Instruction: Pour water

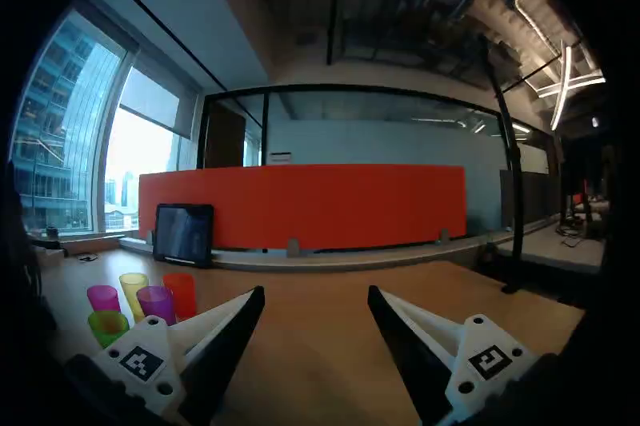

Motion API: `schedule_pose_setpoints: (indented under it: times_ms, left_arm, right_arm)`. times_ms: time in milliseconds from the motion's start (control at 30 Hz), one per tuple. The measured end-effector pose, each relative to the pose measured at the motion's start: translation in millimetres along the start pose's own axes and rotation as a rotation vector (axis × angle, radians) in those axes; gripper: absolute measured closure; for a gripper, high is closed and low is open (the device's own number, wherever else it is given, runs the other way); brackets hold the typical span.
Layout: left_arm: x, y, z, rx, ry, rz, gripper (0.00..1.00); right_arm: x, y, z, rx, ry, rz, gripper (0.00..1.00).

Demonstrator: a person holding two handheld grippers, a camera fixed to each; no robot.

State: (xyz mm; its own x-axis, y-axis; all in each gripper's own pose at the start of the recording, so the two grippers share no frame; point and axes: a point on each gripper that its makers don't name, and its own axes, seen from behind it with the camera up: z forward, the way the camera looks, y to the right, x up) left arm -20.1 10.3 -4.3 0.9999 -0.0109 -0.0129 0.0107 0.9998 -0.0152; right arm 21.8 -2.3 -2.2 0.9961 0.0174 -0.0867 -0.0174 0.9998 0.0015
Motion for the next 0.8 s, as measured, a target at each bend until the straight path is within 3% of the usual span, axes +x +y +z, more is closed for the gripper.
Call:
schedule_pose_setpoints:
  times_ms: [800]
  left_arm:
    - [-0.7, 0.4, 0.0, 0.0, 0.0, 0.0, 0.03]
  right_arm:
    - [-27.0, 6.9, 4.9, -0.013, -0.064, -0.019, 0.0]
